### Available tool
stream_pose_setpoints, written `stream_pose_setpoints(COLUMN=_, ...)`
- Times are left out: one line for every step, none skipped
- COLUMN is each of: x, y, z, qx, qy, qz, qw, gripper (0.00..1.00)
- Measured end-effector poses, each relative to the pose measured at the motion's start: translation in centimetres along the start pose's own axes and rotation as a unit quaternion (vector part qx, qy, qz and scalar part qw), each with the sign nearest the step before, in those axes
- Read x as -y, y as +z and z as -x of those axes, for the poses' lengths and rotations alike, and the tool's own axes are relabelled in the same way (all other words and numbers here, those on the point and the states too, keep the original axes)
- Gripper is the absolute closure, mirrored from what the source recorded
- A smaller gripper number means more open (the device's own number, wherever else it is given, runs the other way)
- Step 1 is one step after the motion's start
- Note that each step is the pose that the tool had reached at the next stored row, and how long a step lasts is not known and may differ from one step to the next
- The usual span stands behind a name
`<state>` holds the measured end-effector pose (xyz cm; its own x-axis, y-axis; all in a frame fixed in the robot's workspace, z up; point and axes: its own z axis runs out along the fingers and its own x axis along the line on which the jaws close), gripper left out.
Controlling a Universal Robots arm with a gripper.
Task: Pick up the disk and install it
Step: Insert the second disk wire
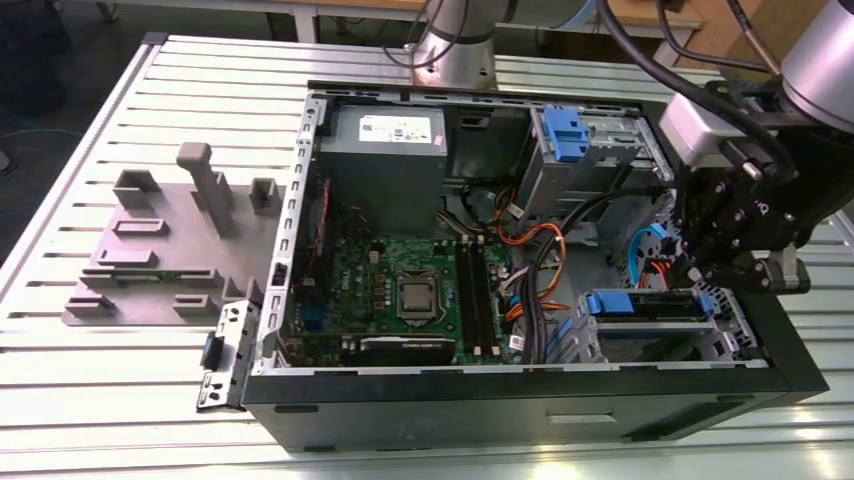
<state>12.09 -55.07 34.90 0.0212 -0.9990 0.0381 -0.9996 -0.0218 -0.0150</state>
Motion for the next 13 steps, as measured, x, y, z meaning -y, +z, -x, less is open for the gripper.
stream_pose_setpoints(x=0.00, y=-0.01, z=0.00, qx=0.0001, qy=0.000, qz=0.0000, qw=1.00000, gripper=0.89)
stream_pose_setpoints(x=0.00, y=-0.04, z=0.00, qx=0.0001, qy=0.000, qz=0.0000, qw=1.00000, gripper=0.89)
stream_pose_setpoints(x=0.00, y=-0.08, z=0.00, qx=0.0000, qy=0.000, qz=0.0000, qw=1.00000, gripper=0.89)
stream_pose_setpoints(x=0.00, y=-0.11, z=0.00, qx=0.0000, qy=0.000, qz=0.0000, qw=1.00000, gripper=0.89)
stream_pose_setpoints(x=0.00, y=-0.14, z=-0.01, qx=-0.0001, qy=0.000, qz=0.0000, qw=1.00000, gripper=0.89)
stream_pose_setpoints(x=0.00, y=-0.18, z=-0.01, qx=-0.0001, qy=0.000, qz=0.0000, qw=1.00000, gripper=0.89)
stream_pose_setpoints(x=0.00, y=-0.21, z=-0.01, qx=-0.0001, qy=0.000, qz=0.0000, qw=1.00000, gripper=0.89)
stream_pose_setpoints(x=0.00, y=-0.22, z=-0.01, qx=0.0000, qy=0.000, qz=0.0000, qw=1.00000, gripper=0.89)
stream_pose_setpoints(x=0.00, y=-0.24, z=-0.01, qx=0.0000, qy=0.000, qz=0.0000, qw=1.00000, gripper=0.89)
stream_pose_setpoints(x=0.00, y=-0.26, z=-0.01, qx=0.0000, qy=0.000, qz=0.0000, qw=1.00000, gripper=0.89)
stream_pose_setpoints(x=0.00, y=-0.28, z=-0.01, qx=0.0000, qy=0.000, qz=0.0000, qw=1.00000, gripper=0.89)
stream_pose_setpoints(x=0.01, y=-0.29, z=-0.01, qx=0.0000, qy=0.000, qz=0.0000, qw=1.00000, gripper=0.89)
stream_pose_setpoints(x=0.01, y=-0.30, z=-0.01, qx=0.0001, qy=0.000, qz=0.0000, qw=1.00000, gripper=0.89)
